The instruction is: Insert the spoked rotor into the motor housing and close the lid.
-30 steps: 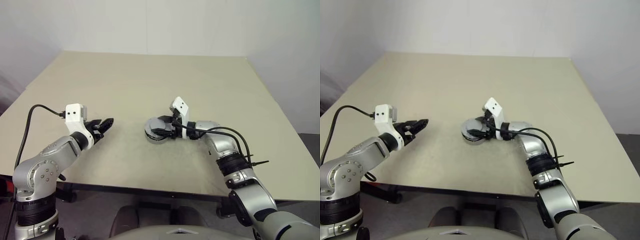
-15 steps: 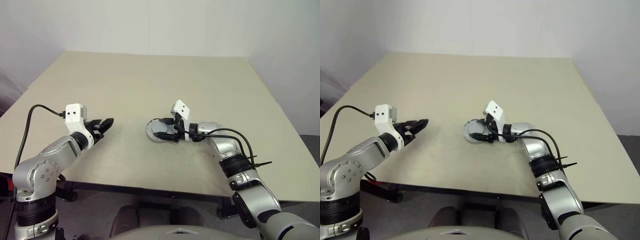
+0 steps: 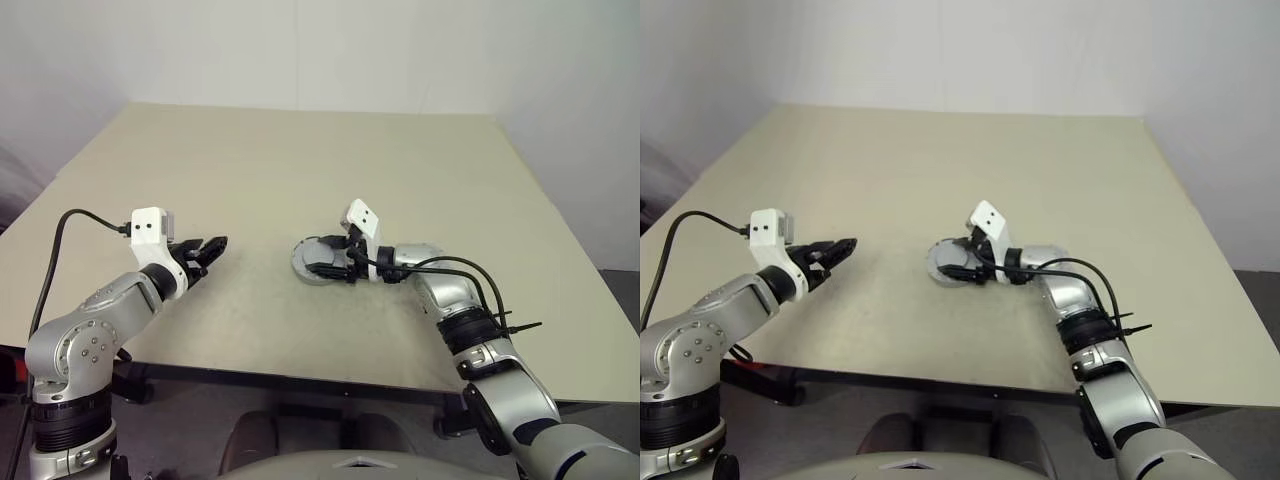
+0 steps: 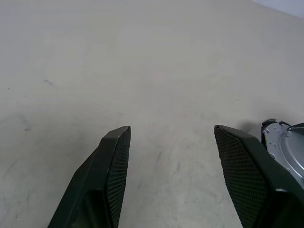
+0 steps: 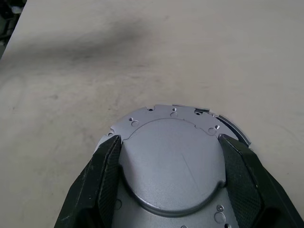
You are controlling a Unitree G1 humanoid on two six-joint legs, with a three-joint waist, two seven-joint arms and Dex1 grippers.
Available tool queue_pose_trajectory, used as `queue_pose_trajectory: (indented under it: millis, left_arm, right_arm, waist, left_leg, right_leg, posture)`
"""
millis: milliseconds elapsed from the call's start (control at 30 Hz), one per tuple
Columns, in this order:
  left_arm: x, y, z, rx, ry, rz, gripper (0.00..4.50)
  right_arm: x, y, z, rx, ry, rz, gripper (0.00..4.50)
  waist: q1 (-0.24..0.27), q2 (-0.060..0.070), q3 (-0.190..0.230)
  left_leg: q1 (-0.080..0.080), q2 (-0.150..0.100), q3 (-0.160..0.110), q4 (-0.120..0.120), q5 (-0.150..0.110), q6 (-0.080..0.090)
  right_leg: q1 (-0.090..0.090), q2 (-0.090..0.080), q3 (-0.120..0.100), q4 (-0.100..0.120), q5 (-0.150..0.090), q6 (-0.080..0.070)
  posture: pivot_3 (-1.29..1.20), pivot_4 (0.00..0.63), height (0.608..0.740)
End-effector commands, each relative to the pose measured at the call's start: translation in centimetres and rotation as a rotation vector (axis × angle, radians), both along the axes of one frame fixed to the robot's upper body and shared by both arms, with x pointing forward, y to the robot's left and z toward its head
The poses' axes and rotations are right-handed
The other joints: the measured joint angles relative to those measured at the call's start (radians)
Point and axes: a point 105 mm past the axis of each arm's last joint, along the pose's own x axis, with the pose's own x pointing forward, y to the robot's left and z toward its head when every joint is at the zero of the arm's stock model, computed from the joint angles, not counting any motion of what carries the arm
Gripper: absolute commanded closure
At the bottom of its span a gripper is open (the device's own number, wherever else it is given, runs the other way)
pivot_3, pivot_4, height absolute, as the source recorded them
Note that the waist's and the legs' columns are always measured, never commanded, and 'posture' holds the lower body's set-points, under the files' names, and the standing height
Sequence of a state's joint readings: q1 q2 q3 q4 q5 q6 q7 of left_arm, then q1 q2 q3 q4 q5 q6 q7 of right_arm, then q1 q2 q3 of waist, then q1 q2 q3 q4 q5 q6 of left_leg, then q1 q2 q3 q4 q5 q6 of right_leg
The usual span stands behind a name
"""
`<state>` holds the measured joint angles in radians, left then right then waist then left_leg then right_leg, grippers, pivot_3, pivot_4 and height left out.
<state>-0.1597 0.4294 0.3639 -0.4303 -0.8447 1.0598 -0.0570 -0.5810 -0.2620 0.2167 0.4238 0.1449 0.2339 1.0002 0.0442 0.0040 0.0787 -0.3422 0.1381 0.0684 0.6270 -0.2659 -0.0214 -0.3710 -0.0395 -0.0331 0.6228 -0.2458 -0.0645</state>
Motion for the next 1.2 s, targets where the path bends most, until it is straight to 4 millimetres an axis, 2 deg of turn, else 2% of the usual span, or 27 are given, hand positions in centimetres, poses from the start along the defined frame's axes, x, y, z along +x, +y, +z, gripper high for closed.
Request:
queue_pose_trajectory:
  millis: [33, 433, 600, 1200]
  left_arm:
    - [0.1, 0.0, 1.1, 0.003, -0.044, 0.0, 1.48]
    - [0.0, 0.0, 1.1, 0.001, -0.043, 0.005, 1.48]
    - [0.1, -0.1, 1.1, 0.0, -0.044, 0.003, 1.48]
    - [0.1, 0.0, 1.1, 0.0, -0.046, 0.007, 1.48]
  right_arm:
    - [0.2, 0.2, 0.0, -0.001, 0.012, -0.009, 1.35]
    - [0.6, 0.6, -0.6, -0.054, -0.02, -0.019, 1.35]
    - [0.7, 1.0, -1.0, -0.07, -0.035, -0.023, 1.35]
    - [1.3, 0.7, -1.3, -0.082, -0.055, -0.052, 1.35]
  waist:
    - [0.0, 0.0, 0.0]
    - [-0.003, 0.0, 0.0]
    - [-0.007, 0.0, 0.0]
    - [-0.007, 0.0, 0.0]
  left_leg:
    - [0.0, 0.0, 0.0, 0.0, 0.0, 0.0]
    - [0.001, 0.0, 0.0, 0.0, 0.0, 0.0]
    - [0.006, 0.001, 0.0, 0.0, 0.0, -0.001]
    - [0.008, 0.002, 0.001, 0.0, 0.0, -0.006]
  right_leg:
    - [0.0, 0.0, 0.0, 0.0, 0.0, 0.0]
    - [0.0, 0.0, 0.0, 0.001, 0.0, 0.0]
    - [0.005, 0.0, 0.0, 0.001, 0.0, -0.001]
    - [0.005, 0.001, 0.0, 0.002, 0.002, -0.003]
  posture:
    - [0.0, 0.0, 0.74]
    - [0.0, 0.0, 0.74]
    - [0.0, 0.0, 0.74]
    - [0.0, 0.0, 0.74]
